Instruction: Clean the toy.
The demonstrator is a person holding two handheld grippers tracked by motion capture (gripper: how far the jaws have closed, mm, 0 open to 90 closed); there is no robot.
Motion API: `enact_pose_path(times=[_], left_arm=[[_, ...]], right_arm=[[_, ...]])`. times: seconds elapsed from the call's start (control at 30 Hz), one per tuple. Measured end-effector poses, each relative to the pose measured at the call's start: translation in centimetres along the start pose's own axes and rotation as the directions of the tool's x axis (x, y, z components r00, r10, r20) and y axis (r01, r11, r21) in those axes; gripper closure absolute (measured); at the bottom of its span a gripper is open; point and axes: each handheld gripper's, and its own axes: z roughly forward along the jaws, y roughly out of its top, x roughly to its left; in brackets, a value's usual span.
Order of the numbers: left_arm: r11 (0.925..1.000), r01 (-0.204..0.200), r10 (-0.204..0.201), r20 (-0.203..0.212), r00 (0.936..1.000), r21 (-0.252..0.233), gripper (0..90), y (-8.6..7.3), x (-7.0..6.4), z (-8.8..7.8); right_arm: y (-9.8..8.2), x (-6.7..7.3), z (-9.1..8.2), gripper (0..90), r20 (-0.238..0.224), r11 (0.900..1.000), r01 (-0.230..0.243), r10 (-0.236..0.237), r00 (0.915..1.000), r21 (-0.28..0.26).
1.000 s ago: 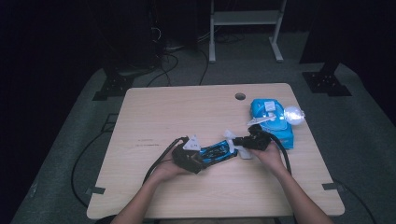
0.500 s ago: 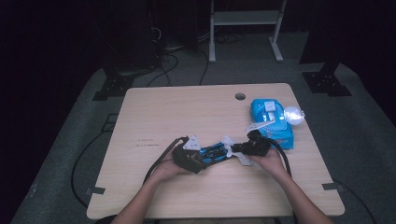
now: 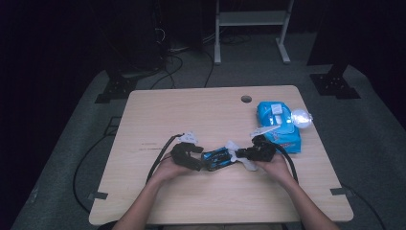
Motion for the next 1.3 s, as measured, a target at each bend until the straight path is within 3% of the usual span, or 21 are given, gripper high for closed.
enact_pose_path(times=[0.03, 0.17, 0.37, 0.5, 0.63, 0.7, 0.77, 0.93, 1.03, 1.2, 1.3], left_arm=[[0.9996, 0.027, -0.027, 0.001, 0.9996, 0.002, 22.4, -0.1, 0.1, 0.1], [0.9979, 0.064, -0.064, 0.007, 0.9979, 0.014, 22.3, -0.3, 0.3, 0.7], [0.9967, 0.080, -0.080, -0.014, 0.9967, 0.008, 22.5, -0.4, 0.4, 0.8], [0.9979, 0.064, -0.064, -0.031, 0.9974, 0.005, 23.7, -0.3, 0.1, 0.8], [0.9986, 0.052, -0.052, -0.040, 0.9978, -0.009, 25.7, -0.4, -0.2, 0.8], [0.9976, 0.069, -0.069, -0.029, 0.9972, -0.011, 25.7, -0.4, -0.1, 0.8], [0.9973, 0.073, -0.073, -0.020, 0.9972, -0.006, 26.8, -0.4, 0.1, 0.9], [0.9941, 0.098, -0.098, -0.005, 0.9952, 0.046, 22.7, 0.2, 0.3, 0.7], [0.9879, 0.135, -0.136, 0.007, 0.9907, 0.077, 22.6, 0.3, 0.6, 0.4], [0.9800, 0.168, -0.170, 0.013, 0.9853, 0.106, 34.9, 0.2, 0.5, 0.0], [0.9786, 0.177, -0.181, 0.025, 0.9833, 0.105, 38.9, 0.2, 0.4, 0.0]], right_arm=[[0.0, 0.0, 0.0, 83.6, 0.000, 1.000, -0.001, 0.001, 1.0000, -0.001], [-0.1, 0.2, 0.0, 83.6, 0.008, 1.000, 0.029, -0.029, 0.9995, -0.006], [-0.3, 0.7, -0.1, 83.9, 0.029, 0.996, 0.088, -0.088, 0.9957, -0.010], [-0.5, 1.4, -0.3, 84.2, 0.061, 0.989, 0.146, -0.146, 0.9874, -0.004], [-0.9, 1.3, -0.5, 84.5, 0.055, 0.990, 0.141, -0.141, 0.9885, 0.002], [-1.3, 1.1, -0.6, 84.4, 0.061, 0.989, 0.147, -0.148, 0.9871, 0.014], [-1.4, 0.9, -0.7, 84.3, 0.053, 0.992, 0.126, -0.127, 0.9905, 0.023], [-0.4, 0.9, -0.8, 84.0, 0.040, 0.991, 0.133, -0.134, 0.9902, 0.015], [0.6, 1.0, -0.6, 83.8, 0.029, 0.990, 0.144, -0.144, 0.9891, 0.008], [0.9, 0.8, 0.4, 83.7, 0.024, 0.986, 0.158, -0.159, 0.9869, 0.049], [0.7, 0.7, 0.4, 83.7, 0.015, 0.990, 0.139, -0.140, 0.9901, 0.038]])
